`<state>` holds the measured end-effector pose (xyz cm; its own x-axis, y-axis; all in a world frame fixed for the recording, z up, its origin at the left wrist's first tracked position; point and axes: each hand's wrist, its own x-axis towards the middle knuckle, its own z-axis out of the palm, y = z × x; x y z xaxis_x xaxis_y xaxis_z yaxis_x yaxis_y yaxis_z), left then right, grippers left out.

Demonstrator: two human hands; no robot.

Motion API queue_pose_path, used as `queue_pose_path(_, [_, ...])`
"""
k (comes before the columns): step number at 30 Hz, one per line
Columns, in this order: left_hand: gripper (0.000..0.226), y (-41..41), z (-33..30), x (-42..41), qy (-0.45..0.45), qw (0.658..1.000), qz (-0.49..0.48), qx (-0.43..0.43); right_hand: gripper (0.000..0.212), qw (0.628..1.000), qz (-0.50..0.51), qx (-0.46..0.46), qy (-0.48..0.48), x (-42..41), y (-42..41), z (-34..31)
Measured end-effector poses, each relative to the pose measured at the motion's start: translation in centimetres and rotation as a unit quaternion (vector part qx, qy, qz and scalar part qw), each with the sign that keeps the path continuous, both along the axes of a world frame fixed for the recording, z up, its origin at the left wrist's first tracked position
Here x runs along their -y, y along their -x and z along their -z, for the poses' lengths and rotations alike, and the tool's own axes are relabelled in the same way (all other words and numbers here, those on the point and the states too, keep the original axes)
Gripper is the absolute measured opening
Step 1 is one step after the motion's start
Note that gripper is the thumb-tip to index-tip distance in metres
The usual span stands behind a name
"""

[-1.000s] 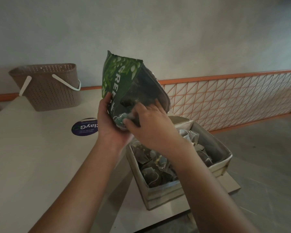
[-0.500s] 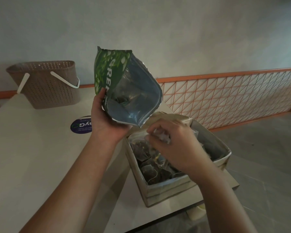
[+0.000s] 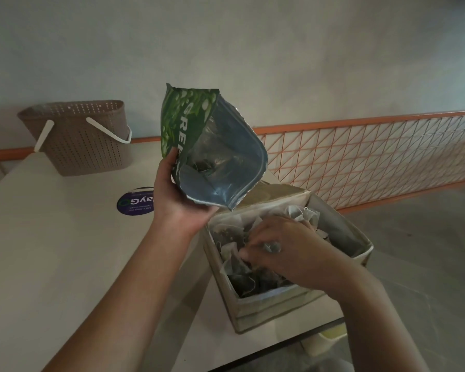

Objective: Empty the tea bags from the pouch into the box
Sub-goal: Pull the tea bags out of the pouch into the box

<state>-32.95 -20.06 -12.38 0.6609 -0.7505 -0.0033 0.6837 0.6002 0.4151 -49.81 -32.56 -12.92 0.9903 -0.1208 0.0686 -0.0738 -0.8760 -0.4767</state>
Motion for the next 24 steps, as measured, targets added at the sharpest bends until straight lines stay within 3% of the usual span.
queue_pose_path(4, [0.057,-0.4,0.0,-0.2,0.002,1.0,0.018,-0.003,0.027,0.984,0.084,0.152,-0.043,-0.3,-0.9,-0.3])
queue_pose_path(8, [0.058,-0.5,0.1,-0.2,-0.005,1.0,0.021,-0.006,0.036,0.909,0.202,0.346,-0.119,-0.6,-2.4,-1.8])
queue_pose_path(11, [0.054,0.1,-0.1,-0.3,-0.024,1.0,0.005,-0.011,0.055,0.915,0.187,0.339,-0.113,-0.3,-4.0,-2.7])
queue_pose_path(14, [0.047,0.5,-0.6,-0.1,-0.04,0.999,-0.002,0.0,0.036,0.921,0.154,0.351,-0.067,-0.4,-5.2,-3.4])
queue_pose_path(17, [0.04,1.0,-1.9,-0.2,-0.028,0.998,-0.022,0.048,0.025,0.888,0.14,0.429,-0.094,-1.3,-5.3,-3.9])
queue_pose_path(21, [0.055,1.0,-2.9,-0.7,0.028,0.995,0.004,0.096,0.03,0.825,0.094,0.548,-0.099,-3.0,-4.6,-4.0])
queue_pose_path(24, [0.062,0.5,-2.7,-0.4,0.01,0.997,0.013,0.073,0.032,0.837,0.107,0.523,-0.12,-3.0,-5.4,-2.7])
